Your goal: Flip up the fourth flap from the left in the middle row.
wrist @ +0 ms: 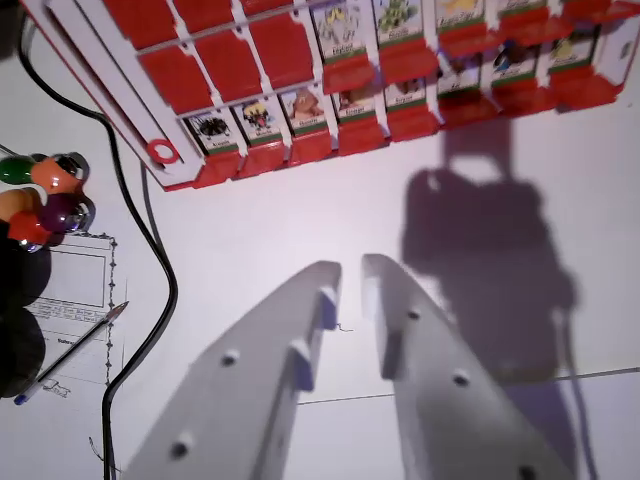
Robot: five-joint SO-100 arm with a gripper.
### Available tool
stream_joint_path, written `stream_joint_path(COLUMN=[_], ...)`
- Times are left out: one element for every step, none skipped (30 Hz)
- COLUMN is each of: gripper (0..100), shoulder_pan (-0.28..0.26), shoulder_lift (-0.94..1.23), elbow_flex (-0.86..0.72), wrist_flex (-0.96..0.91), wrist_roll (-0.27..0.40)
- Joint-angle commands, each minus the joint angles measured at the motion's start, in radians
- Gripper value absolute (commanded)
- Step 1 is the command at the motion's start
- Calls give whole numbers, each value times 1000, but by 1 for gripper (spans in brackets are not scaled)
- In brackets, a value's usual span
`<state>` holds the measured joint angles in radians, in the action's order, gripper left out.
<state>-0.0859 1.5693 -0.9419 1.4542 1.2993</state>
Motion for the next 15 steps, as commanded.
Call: stream_joint_path(gripper=[2,2,2,2,2,2,2,2,2,2,2,2,2,2,2], shoulder_pan=[-15,-17,-18,-20,-21,-23,-26,-28,-28,-29,-32,-34,-35,-37,-38], shoulder_lift=[-63,-94,-123,-150,-178,-207,-233,-261,-285,-311,-339,-365,-391,-416,-440], elbow_flex=[132,150,169,186,204,221,238,252,264,279,296,311,328,345,359], wrist_flex=[3,3,3,2,-2,-5,-9,-15,-20,-25,-25,-25,-25,-25,-25], wrist_roll=[-23,-26,-31,-35,-40,-44,-48,-52,-55,-58,-63,-66,-71,-75,-78])
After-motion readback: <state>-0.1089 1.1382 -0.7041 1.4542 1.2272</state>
